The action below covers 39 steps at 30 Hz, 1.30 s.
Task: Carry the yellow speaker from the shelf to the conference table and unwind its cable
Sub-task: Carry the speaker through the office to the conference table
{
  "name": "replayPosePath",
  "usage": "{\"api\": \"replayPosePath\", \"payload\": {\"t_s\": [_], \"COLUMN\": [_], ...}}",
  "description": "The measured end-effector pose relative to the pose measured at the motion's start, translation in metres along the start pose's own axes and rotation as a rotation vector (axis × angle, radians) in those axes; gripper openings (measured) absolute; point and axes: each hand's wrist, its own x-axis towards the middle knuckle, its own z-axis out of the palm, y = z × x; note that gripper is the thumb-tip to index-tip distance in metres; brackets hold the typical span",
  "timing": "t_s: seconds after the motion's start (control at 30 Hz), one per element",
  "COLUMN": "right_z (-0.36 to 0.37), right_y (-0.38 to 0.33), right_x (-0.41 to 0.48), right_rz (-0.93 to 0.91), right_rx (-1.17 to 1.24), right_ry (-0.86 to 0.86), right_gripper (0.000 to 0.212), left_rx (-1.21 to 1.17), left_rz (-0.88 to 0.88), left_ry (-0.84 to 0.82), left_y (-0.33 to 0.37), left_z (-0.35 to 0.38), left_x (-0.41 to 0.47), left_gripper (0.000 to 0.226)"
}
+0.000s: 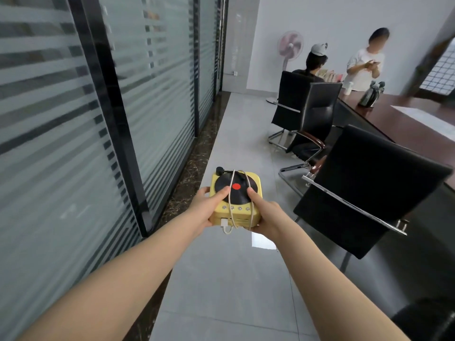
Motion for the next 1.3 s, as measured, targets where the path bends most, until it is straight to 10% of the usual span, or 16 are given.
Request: {"api": "replayPosePath", "payload": {"t_s": [1.3], "right_z": [0.039], "right_y": [-0.294], "right_x": [0.464], "right_rz": [-0.026], "right_rx": [0.01], "right_ry": [0.034], "right_gripper": [0.066], "left_rx": [-0.04], "left_rz": [0.028], "left_ry": [-0.017], "left_y": [0.22], "left_z": [0.077], "left_x": [0.498], "left_gripper": [0.056]}}
